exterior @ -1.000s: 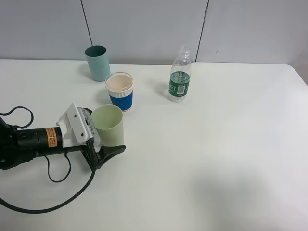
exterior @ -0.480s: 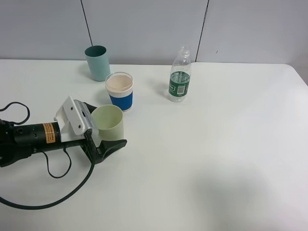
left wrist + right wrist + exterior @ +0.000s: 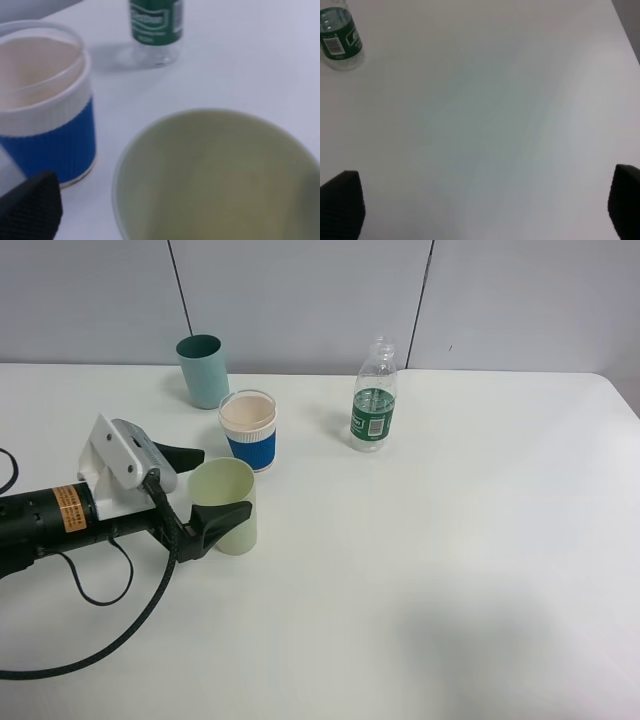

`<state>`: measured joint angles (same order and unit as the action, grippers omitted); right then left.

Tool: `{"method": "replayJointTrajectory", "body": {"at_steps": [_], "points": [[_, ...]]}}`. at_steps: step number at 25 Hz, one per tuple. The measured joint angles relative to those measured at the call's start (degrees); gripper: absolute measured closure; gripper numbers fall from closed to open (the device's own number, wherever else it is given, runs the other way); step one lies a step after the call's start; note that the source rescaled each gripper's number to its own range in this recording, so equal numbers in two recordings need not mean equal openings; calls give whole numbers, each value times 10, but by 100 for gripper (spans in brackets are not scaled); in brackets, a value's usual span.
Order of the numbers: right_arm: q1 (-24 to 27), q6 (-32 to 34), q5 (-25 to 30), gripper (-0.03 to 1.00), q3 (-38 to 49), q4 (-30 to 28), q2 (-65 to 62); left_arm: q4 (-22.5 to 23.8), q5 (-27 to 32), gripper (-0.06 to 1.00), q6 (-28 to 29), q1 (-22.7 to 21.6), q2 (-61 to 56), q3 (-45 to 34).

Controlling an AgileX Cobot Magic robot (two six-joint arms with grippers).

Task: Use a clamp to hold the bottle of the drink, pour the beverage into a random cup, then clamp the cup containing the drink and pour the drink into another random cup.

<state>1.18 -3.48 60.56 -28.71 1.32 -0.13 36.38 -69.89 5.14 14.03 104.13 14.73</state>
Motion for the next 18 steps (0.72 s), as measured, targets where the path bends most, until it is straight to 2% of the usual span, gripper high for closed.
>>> {"method": "replayJointTrajectory", "body": {"at_steps": [9, 15, 18], "points": [[0, 0, 0, 3, 0, 0, 0, -71, 2, -3, 1, 0, -136, -97], [0, 0, 0, 3, 0, 0, 0, -82, 112, -3, 30, 0, -249, -101], [0, 0, 0, 3, 0, 0, 0, -105, 148, -3, 55, 0, -305, -101]]}}
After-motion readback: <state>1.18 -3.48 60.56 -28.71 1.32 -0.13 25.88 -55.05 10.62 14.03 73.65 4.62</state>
